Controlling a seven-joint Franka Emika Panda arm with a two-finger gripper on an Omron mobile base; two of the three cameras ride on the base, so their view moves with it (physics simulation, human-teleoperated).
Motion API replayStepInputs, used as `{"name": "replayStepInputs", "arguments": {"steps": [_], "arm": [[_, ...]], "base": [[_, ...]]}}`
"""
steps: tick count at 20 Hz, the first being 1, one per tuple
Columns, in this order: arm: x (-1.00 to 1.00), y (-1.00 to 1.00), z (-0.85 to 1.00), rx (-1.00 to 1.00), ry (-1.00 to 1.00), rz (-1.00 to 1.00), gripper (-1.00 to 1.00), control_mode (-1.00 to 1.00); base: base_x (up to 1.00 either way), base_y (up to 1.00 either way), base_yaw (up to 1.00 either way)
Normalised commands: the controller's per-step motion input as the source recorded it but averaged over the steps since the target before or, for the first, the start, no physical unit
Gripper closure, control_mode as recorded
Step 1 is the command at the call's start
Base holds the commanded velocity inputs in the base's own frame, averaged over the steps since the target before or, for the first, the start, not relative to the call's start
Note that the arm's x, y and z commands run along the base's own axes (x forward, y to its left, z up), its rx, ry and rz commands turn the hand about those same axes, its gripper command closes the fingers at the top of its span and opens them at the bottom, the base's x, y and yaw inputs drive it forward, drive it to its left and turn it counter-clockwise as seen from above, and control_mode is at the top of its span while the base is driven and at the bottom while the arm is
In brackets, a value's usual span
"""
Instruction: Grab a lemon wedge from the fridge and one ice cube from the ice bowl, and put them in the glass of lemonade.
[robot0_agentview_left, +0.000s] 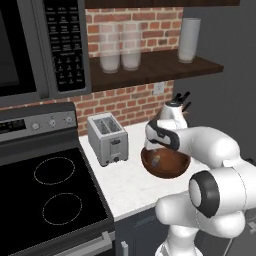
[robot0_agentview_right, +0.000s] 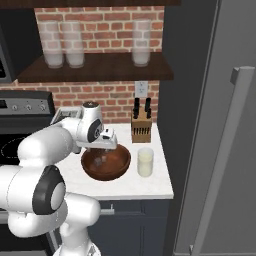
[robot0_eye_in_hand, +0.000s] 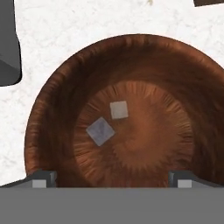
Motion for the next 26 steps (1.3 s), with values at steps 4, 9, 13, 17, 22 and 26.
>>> {"name": "replayStepInputs", "arguments": {"steps": [4,9,13,17,22,26], "arm": [[0.07,-0.24,0.0,0.02,0.0,-0.1,-1.0,-1.0],[0.0,0.05,-0.25,0.0,0.0,-0.01,-1.0,-1.0],[0.0,0.19,-0.48,0.0,0.0,0.0,-1.0,-1.0],[0.0,0.15,-0.41,0.0,0.0,0.0,-1.0,-1.0],[0.01,0.0,-0.04,0.0,0.0,0.0,-1.0,-1.0],[0.0,0.0,-0.27,0.0,0.0,0.0,-1.0,-1.0]], "base": [[0.0,0.0,0.0],[0.0,0.0,0.0],[0.0,0.0,0.0],[0.0,0.0,0.0],[0.0,0.0,0.0],[0.0,0.0,0.0]]}}
